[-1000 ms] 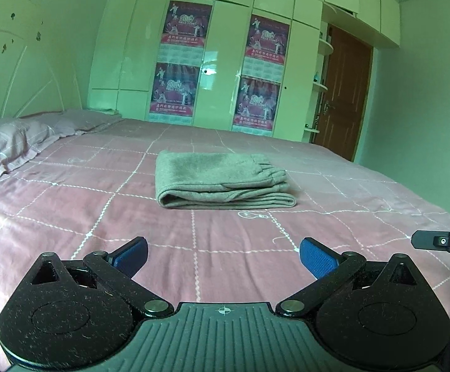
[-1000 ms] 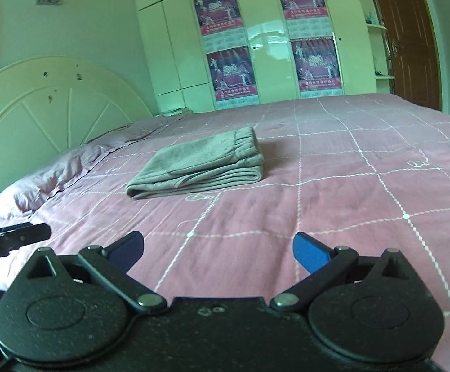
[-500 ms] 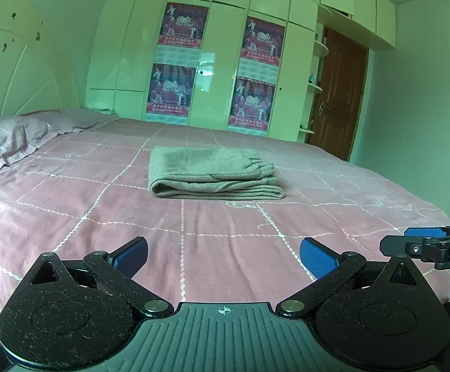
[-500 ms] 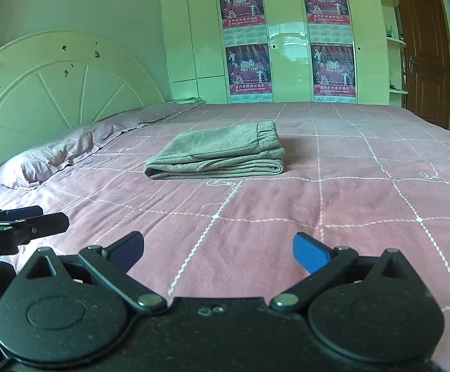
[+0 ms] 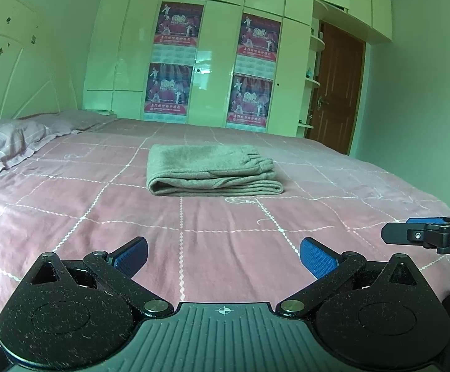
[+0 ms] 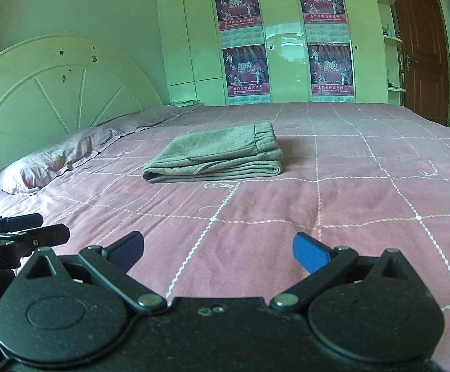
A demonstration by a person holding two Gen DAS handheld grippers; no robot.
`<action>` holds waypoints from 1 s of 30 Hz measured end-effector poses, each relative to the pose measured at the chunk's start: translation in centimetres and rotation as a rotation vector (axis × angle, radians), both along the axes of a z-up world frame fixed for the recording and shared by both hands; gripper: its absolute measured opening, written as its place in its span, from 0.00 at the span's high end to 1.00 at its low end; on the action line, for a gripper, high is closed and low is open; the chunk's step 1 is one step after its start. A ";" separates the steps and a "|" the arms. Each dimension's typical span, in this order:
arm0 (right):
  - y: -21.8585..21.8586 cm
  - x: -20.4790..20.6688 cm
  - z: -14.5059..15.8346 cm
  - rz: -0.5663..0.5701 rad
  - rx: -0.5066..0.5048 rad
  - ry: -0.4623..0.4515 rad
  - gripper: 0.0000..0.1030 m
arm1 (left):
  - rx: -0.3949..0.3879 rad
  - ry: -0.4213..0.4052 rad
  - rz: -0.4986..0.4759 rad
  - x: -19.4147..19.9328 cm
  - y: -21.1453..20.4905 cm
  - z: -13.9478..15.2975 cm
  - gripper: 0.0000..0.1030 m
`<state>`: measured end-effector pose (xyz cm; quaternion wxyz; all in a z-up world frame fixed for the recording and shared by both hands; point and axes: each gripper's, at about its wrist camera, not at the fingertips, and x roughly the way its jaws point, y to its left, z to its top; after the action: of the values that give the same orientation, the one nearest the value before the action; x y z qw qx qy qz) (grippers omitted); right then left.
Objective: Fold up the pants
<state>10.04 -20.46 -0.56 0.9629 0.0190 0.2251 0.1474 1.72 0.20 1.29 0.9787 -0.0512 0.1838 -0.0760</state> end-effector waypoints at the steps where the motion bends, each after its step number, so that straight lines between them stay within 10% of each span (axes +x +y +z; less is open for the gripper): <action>1: 0.0 0.0 0.0 0.001 0.000 0.001 0.06 | 0.001 0.000 0.000 0.0 0.0 0.0 0.00; 30: -0.2 0.3 0.0 0.011 0.003 0.001 0.06 | 0.003 0.002 -0.015 -0.7 -0.2 0.3 0.00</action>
<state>10.31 -20.70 -0.59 0.9619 0.0191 0.2255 0.1531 1.06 0.02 1.55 0.9780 -0.0484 0.1852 -0.0831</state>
